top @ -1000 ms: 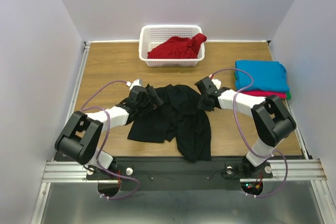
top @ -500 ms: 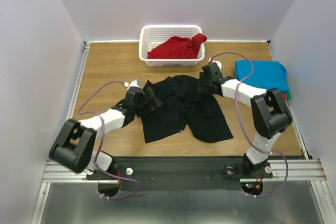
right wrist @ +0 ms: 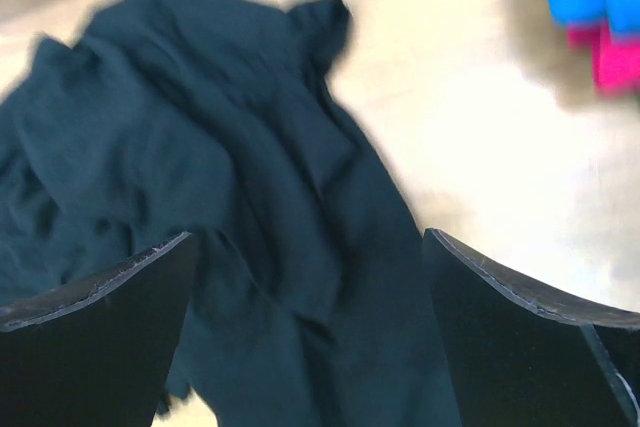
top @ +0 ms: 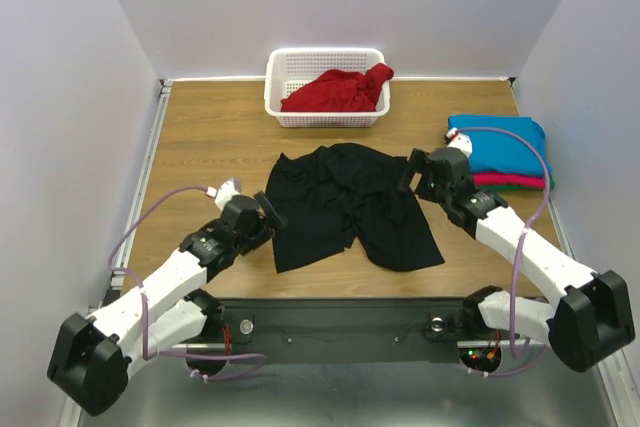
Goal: Fold and stack the t-shirts
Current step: Flatten the tshirt out
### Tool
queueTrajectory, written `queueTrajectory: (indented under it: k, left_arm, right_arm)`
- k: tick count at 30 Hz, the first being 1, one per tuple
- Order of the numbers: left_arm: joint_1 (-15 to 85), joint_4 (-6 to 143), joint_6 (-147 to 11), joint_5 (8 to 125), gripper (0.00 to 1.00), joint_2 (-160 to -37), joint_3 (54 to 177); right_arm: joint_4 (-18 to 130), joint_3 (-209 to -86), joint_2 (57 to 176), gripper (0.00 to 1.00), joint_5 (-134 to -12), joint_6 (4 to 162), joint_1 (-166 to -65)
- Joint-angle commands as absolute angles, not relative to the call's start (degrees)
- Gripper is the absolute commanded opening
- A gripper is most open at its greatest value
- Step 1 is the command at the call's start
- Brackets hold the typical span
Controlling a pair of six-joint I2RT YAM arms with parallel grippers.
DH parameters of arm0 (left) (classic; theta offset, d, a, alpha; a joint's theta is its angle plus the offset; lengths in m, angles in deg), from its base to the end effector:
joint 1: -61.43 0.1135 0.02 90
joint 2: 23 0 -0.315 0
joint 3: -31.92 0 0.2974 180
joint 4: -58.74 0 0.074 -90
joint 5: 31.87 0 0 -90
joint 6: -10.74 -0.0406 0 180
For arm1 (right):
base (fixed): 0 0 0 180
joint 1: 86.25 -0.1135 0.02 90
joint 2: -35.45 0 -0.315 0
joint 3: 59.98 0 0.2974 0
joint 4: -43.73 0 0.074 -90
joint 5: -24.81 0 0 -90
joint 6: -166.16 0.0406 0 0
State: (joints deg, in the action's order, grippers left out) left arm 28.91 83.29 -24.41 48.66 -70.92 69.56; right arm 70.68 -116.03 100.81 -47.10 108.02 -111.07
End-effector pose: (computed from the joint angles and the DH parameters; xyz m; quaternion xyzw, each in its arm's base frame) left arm 0.1681 -0.0993 0.2291 -0.2085 0.8592 -0.2658 0.3843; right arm 0.2530 0.1031 0.2851 0.1250 0.8749 0.0885 0.4594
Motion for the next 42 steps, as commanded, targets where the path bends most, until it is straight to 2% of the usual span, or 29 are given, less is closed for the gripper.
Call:
queueTrajectory:
  k: [1,8,13,23,26,27,33,42]
  left_arm:
    - [22.3,89.9,-16.5,45.8,0.94,-74.3,68.0]
    - [13.9,96.8,-10.3,41.3,0.94,-83.1,70.0]
    - [9.0,94.9,-8.8,42.0,0.87,-88.6,71.1]
    - [6.7,100.4,-6.6,38.1,0.47,-97.3,75.6]
    - [6.7,99.0,-7.4,38.1,0.43,-97.1,75.8]
    - [6.7,98.7,-8.0,38.1,0.39,-97.1,75.8]
    - [6.7,96.8,-11.1,38.0,0.38,-98.6,77.0]
    - [6.7,99.0,-14.7,38.1,0.39,-107.1,81.7]
  right_arm:
    - [72.3,-113.3,96.6,1.00,-49.2,112.8,-111.1]
    - [74.6,-110.6,92.5,1.00,-50.1,112.6,-111.2]
    - [75.9,-109.6,93.7,1.00,-47.9,112.7,-111.0]
    - [76.7,-108.5,94.0,1.00,-47.0,113.5,-111.1]
    - [77.0,-108.1,93.5,1.00,-47.3,113.5,-111.1]
    - [77.2,-107.9,93.4,1.00,-47.5,113.6,-111.1]
    - [79.9,-106.3,90.0,1.00,-48.0,115.1,-111.1]
    - [83.3,-105.0,85.3,1.00,-48.0,116.3,-111.2]
